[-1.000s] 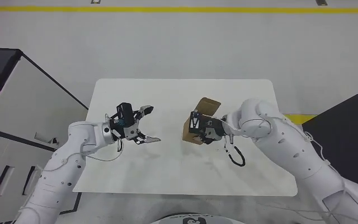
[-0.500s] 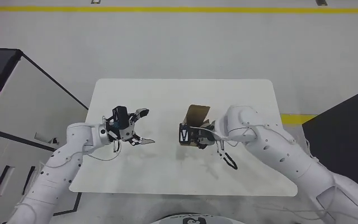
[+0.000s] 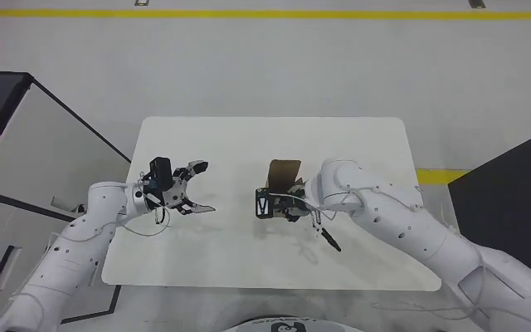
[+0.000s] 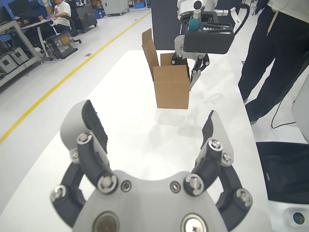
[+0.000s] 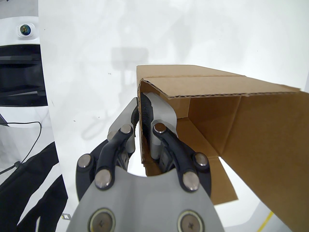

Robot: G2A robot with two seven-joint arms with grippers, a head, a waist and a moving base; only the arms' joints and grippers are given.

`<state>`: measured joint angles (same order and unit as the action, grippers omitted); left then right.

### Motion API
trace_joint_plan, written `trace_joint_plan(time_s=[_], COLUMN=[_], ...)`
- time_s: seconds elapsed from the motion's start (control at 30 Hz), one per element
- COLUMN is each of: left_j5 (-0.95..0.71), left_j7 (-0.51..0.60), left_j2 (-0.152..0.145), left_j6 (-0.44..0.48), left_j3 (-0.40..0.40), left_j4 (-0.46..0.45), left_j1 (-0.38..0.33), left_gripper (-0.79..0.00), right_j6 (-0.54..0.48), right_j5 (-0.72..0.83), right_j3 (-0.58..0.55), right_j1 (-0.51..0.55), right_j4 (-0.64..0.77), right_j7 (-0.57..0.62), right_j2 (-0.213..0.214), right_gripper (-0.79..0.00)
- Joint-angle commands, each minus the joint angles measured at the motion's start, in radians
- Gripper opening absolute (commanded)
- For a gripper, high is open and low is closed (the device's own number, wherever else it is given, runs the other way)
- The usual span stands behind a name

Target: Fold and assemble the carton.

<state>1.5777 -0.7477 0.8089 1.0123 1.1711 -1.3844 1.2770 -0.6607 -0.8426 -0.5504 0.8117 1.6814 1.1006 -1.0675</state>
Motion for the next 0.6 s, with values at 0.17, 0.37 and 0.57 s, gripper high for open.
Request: trace_joint_plan(time_s=[0.17, 0.37, 0.57], left_j5=[0.0, 0.0, 0.0], left_j7=[0.001, 0.001, 0.001], left_j2=[0.0, 0.0, 0.0], left_j6=[0.0, 0.0, 0.0], left_j3=[0.0, 0.0, 0.0], left_j4=[0.0, 0.0, 0.0], left_j1=[0.0, 0.0, 0.0], left_gripper=[0.0, 0.0, 0.0], right_j6=[0.02, 0.029, 0.032], right_j5=[-0.152, -0.178, -0.19], right_j3=[0.043, 0.067, 0.086], right_j1=[0.01, 0.006, 0.005], right_j4=[-0.032, -0.058, -0.097], right_j7=[-0.036, -0.04, -0.052], right_j2=[-0.013, -0.029, -0.043], right_gripper=[-0.785, -0.785, -0.785])
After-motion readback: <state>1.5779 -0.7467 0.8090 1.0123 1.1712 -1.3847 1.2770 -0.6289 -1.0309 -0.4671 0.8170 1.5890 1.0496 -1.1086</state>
